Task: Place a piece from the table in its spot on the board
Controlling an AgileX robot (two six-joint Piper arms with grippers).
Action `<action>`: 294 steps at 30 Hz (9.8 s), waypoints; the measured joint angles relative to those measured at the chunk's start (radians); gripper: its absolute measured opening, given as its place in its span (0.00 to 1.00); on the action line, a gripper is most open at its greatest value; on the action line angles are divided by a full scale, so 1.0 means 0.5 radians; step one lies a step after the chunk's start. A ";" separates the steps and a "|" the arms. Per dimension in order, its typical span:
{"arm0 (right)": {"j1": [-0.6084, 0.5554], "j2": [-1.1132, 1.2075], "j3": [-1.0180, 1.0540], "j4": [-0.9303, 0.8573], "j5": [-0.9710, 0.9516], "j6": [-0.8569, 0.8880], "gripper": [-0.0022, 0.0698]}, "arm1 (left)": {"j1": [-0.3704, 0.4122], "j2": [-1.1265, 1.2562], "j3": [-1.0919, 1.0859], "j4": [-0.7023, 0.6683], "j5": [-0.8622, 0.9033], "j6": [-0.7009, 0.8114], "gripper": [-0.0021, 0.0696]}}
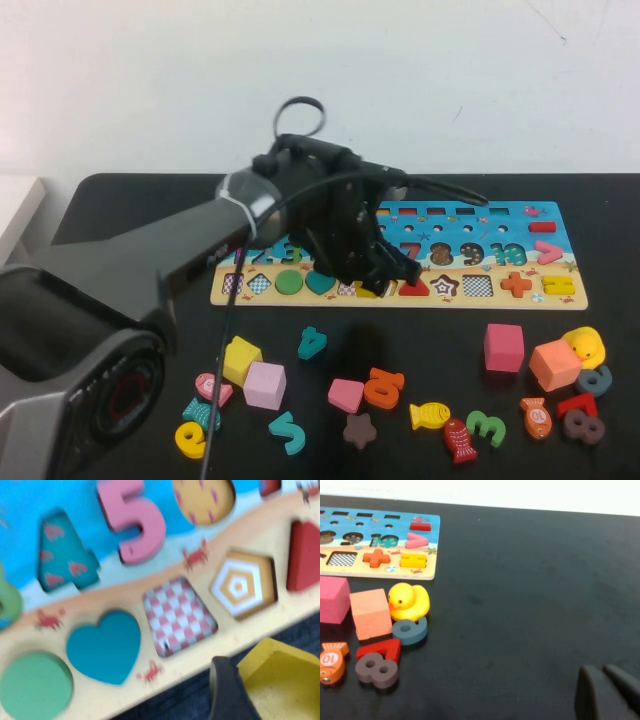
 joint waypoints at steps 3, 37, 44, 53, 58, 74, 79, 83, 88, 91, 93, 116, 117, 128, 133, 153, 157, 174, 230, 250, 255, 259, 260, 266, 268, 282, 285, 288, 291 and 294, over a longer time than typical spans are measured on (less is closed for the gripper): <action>0.000 0.000 0.000 0.000 0.000 0.000 0.06 | -0.037 0.005 0.000 0.134 -0.100 -0.132 0.46; 0.000 0.000 0.000 -0.004 0.000 0.000 0.06 | -0.037 0.303 -0.278 0.130 -0.153 -0.226 0.46; 0.000 0.000 0.000 -0.004 0.000 0.000 0.06 | -0.037 0.303 -0.278 0.130 -0.168 -0.226 0.46; 0.000 0.000 0.000 -0.004 0.000 0.000 0.06 | -0.037 0.316 -0.285 0.104 -0.185 -0.226 0.46; 0.000 0.000 0.000 -0.004 0.000 0.000 0.06 | -0.037 0.329 -0.298 0.104 -0.174 -0.214 0.46; 0.000 0.000 0.000 -0.004 0.000 0.000 0.06 | -0.033 0.330 -0.302 0.028 -0.177 -0.132 0.46; 0.000 0.000 0.000 -0.004 0.000 0.000 0.06 | -0.033 0.330 -0.302 0.018 -0.177 -0.130 0.46; 0.000 0.000 0.000 -0.004 0.000 0.000 0.06 | -0.033 0.330 -0.330 0.009 -0.159 -0.127 0.46; 0.000 0.000 0.000 -0.004 0.000 0.000 0.06 | -0.033 0.342 -0.398 -0.026 -0.105 -0.104 0.46; 0.000 0.000 0.000 -0.004 0.000 0.000 0.06 | -0.046 0.342 -0.411 -0.034 -0.097 -0.055 0.46; 0.000 0.000 0.000 -0.004 0.000 0.000 0.06 | -0.059 0.342 -0.411 -0.025 -0.092 -0.028 0.46; 0.000 0.000 0.000 -0.004 0.000 0.000 0.06 | -0.072 0.346 -0.415 0.150 -0.088 -0.024 0.46; 0.000 0.000 0.000 -0.004 0.000 0.000 0.06 | -0.072 0.345 -0.415 0.150 -0.088 -0.027 0.46; 0.000 0.000 0.000 -0.004 0.000 0.000 0.06 | -0.076 0.378 -0.419 0.142 -0.092 -0.027 0.46; 0.000 0.000 0.000 -0.004 0.000 0.000 0.06 | -0.076 0.378 -0.419 0.146 -0.085 -0.011 0.46; 0.000 0.000 0.000 -0.004 0.000 0.000 0.06 | -0.076 0.410 -0.773 0.254 0.312 0.201 0.50; 0.000 0.000 0.000 -0.004 0.000 0.000 0.06 | -0.076 0.410 -0.773 0.414 0.414 0.185 0.43; 0.000 0.000 0.000 -0.004 0.000 0.000 0.06 | -0.080 0.541 -0.778 0.406 0.433 0.124 0.03; 0.000 0.000 0.000 -0.004 0.000 0.000 0.06 | -0.083 0.575 -0.930 -0.019 0.602 0.238 0.03; 0.000 0.000 0.000 -0.004 0.000 0.000 0.06 | -0.083 -0.210 -1.460 0.518 0.849 0.455 0.03; 0.000 0.000 0.000 -0.004 0.000 0.000 0.06 | -0.083 -0.591 -1.474 0.523 0.863 0.460 0.03; 0.000 0.000 0.000 -0.004 0.000 0.000 0.06 | -0.083 -0.878 -1.475 0.528 0.866 0.461 0.03; 0.000 0.000 0.000 -0.004 0.000 0.000 0.06 | -0.083 -0.936 -1.475 0.528 0.866 0.464 0.03; 0.000 0.000 0.000 -0.004 0.000 0.000 0.06 | -0.083 -1.314 -1.419 0.537 0.866 0.539 0.03; 0.000 0.000 0.000 -0.004 0.000 0.000 0.06 | -0.083 -1.447 -1.296 0.537 0.866 0.557 0.03; 0.000 0.000 0.000 -0.004 0.000 0.000 0.06 | -0.083 -2.295 0.352 0.575 0.827 0.657 0.03; 0.000 0.000 0.000 -0.004 0.000 0.000 0.06 | -0.083 -2.424 0.582 0.554 0.807 0.597 0.03; 0.000 0.000 0.000 -0.004 0.000 0.000 0.06 | -0.083 -2.490 0.708 0.516 0.820 0.556 0.03; 0.000 0.000 0.000 -0.004 0.000 0.000 0.06 | -0.083 -2.504 0.760 0.496 0.866 0.546 0.03; 0.000 0.000 0.000 -0.004 0.000 0.000 0.06 | -0.088 -2.487 0.780 0.477 0.866 0.541 0.03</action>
